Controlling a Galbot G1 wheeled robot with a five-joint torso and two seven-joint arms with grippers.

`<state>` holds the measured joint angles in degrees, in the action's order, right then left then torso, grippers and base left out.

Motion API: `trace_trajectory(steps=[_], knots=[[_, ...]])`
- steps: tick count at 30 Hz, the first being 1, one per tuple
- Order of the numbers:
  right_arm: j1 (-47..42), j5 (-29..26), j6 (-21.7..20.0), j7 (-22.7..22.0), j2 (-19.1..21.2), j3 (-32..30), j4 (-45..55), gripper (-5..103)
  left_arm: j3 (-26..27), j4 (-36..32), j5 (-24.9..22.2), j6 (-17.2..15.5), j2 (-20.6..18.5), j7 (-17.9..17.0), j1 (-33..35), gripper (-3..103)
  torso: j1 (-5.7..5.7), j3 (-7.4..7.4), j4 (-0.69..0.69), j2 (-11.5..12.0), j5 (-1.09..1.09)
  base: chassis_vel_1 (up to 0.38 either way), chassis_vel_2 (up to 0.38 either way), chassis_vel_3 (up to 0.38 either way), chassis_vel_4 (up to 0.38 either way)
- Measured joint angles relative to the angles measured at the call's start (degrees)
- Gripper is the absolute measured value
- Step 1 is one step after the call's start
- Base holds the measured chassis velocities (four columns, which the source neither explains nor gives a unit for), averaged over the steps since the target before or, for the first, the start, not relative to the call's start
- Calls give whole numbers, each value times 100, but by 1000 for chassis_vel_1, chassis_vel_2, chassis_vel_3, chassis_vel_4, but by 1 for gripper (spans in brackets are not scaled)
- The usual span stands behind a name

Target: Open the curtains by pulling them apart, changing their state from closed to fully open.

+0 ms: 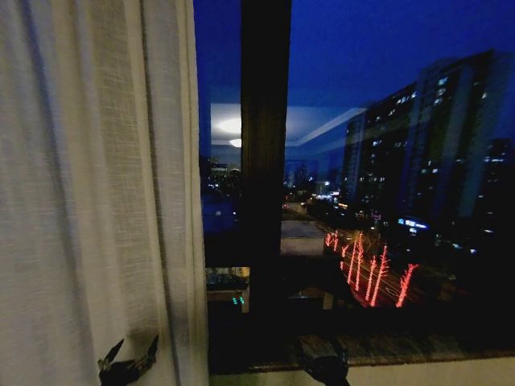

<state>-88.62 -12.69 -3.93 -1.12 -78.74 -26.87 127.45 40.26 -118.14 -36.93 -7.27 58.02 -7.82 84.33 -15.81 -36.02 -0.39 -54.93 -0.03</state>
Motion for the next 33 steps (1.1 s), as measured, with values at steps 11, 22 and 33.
trace_trajectory(steps=[11, 22, 33], knots=[[-271, 221, 125, 20, 1, -291, -6, 100, -1222, 445, -740, 114, -923, 648, -1177, 100, 0, 0, 2, 0, 1, 0, 0, 0, 0], [-422, 433, 171, 49, 1, -307, 14, 100, -1800, 867, -405, 70, -883, 404, -1657, 100, 0, 0, 0, 0, 2, 0, 0, 0, 0], [-492, 576, 254, 92, 1, -322, 14, 100, -2534, 1091, -54, -148, -400, -767, -2159, 100, 0, 0, 0, -1, 1, 0, 0, 0, 0]])
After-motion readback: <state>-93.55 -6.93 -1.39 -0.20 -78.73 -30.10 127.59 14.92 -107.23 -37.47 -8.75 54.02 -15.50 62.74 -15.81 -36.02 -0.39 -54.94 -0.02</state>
